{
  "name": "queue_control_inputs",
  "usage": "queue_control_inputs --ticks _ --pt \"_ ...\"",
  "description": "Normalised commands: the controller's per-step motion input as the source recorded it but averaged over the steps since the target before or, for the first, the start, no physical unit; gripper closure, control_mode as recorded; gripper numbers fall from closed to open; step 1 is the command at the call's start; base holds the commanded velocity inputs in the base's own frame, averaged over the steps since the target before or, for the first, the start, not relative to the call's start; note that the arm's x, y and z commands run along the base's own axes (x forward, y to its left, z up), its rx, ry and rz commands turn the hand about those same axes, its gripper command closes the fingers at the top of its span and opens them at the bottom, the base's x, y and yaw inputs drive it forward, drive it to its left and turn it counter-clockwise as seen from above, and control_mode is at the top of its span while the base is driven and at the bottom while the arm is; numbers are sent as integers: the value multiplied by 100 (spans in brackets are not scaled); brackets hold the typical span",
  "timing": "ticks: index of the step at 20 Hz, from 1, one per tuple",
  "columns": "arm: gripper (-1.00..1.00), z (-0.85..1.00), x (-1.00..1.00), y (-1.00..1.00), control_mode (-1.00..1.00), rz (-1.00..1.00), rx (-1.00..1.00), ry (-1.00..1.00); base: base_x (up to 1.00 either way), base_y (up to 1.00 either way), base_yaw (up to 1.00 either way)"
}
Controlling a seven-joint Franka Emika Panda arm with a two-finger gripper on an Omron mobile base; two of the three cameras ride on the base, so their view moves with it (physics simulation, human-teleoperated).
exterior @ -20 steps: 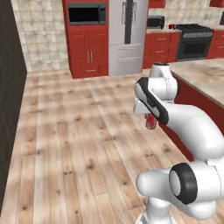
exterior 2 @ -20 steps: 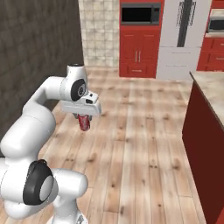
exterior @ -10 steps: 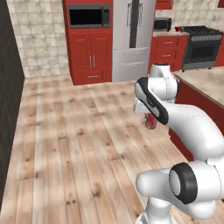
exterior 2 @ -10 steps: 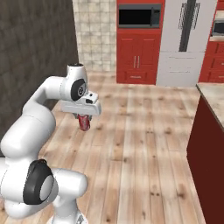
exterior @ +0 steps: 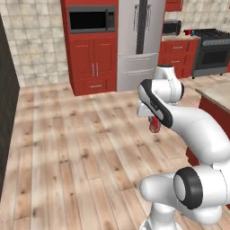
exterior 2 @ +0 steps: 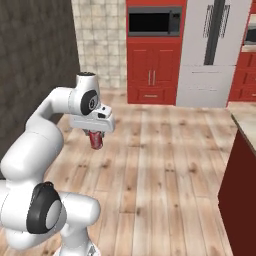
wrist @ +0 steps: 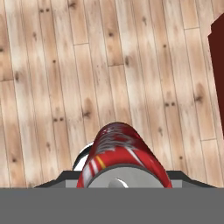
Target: Four empty soda cans are scattered around the kitchen. Gather all the cans and cluster them next to the stove for recycling.
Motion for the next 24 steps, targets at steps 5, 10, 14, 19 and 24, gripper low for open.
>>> queue_control_inputs --ticks 5,10,14,19,24 --pt "100 0 0 0 100 0 0 0 87 0 -5" --pt "100 0 0 0 100 0 0 0 93 2 -3" --pt "100 0 0 0 100 0 0 0 94 0 -2" --pt "100 0 0 0 100 0 0 0 87 0 -1" --pt "100 0 0 0 100 0 0 0 87 -2 -1"
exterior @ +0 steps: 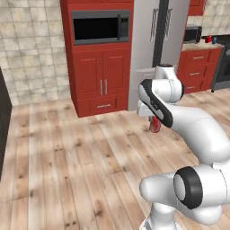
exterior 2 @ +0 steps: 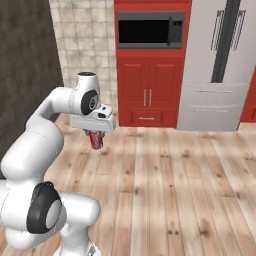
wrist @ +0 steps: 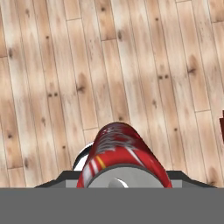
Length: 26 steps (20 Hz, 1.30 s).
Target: Four empty soda cans are scattered around the kitchen. Gather all the cans and cluster them next to the stove for recycling.
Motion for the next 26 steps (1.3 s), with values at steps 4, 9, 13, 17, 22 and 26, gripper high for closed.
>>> queue_control_inputs --ticks 4,9,13,17,22,26 --pt "100 0 0 0 100 0 0 0 85 -2 0" --pt "100 0 0 0 100 0 0 0 84 -8 -1" --pt "100 0 0 0 100 0 0 0 74 -21 0" --pt "100 0 0 0 100 0 0 0 53 -35 0" --pt "100 0 0 0 100 0 0 0 14 -70 6" --pt "100 0 0 0 100 0 0 0 0 -73 6"
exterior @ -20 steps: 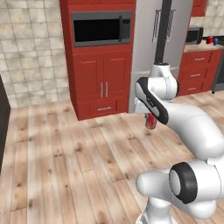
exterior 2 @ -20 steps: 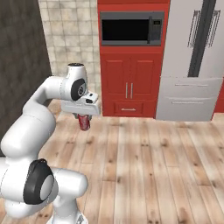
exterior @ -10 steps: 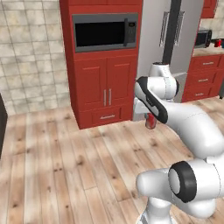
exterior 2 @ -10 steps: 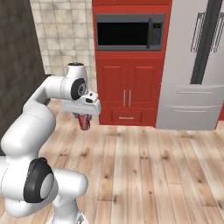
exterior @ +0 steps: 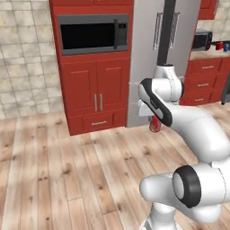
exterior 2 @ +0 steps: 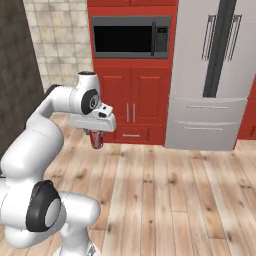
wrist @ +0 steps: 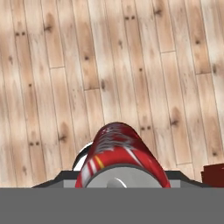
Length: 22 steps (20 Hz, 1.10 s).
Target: Four empty soda cans are scattered around the kitchen. Gather all the cans and cluster them next to the stove for recycling.
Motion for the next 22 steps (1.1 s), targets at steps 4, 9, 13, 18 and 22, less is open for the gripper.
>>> queue_control_inputs --ticks 4,9,13,18,22 --pt "100 0 0 0 100 0 0 0 3 -68 4" --pt "100 0 0 0 100 0 0 0 9 -67 3" --pt "100 0 0 0 100 0 0 0 9 -69 3" --pt "100 0 0 0 100 0 0 0 6 -70 2" --pt "100 0 0 0 100 0 0 0 6 -70 2"
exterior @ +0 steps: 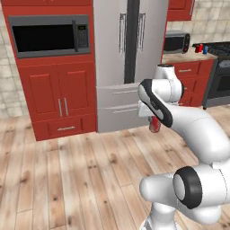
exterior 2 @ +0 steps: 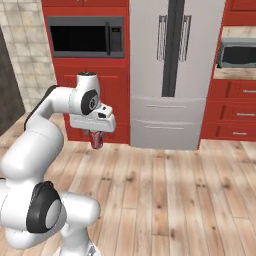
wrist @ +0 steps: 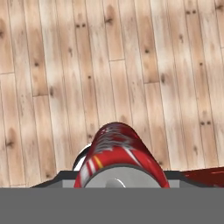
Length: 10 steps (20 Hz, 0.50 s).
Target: Four empty soda cans are scattered around the kitchen. Gather all the cans and cluster them next to the stove for recycling.
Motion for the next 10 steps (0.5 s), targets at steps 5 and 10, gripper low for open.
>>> queue_control_inputs --ticks 5,10 --pt "100 0 0 0 100 0 0 0 9 -70 1" --pt "100 0 0 0 100 0 0 0 14 -69 0"
